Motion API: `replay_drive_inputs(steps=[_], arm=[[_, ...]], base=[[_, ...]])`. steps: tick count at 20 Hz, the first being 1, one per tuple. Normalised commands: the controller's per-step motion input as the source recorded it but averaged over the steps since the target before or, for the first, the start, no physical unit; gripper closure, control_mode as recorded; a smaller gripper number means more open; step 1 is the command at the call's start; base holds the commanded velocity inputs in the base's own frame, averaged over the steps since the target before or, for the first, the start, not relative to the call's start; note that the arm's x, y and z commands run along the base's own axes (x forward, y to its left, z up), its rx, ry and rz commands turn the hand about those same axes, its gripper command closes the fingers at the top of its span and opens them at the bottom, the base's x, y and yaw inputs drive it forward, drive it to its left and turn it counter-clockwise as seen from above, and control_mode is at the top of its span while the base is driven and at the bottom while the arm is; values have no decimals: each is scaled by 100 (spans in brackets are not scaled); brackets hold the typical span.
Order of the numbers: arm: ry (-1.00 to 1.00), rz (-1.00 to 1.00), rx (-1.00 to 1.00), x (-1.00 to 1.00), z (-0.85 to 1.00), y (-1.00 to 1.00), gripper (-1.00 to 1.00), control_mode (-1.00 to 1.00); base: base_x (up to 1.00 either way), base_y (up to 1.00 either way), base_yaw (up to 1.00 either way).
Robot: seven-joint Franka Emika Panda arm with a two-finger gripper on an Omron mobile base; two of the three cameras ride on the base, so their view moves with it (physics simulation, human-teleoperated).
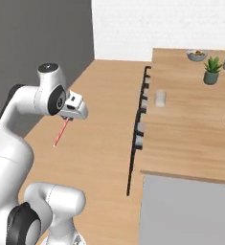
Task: Take a straw from the drawer in front and place it inside the glass cup on the dining counter.
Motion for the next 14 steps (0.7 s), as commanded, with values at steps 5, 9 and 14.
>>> replay_drive_inputs(steps=[5,9,14], arm=[[0,0,0,0,0,0,100,100],[0,0,0,0,0,0,100,100],[0,0,0,0,0,0,100,100]], base=[[44,93,-56],[54,79,-63],[55,74,-65]])
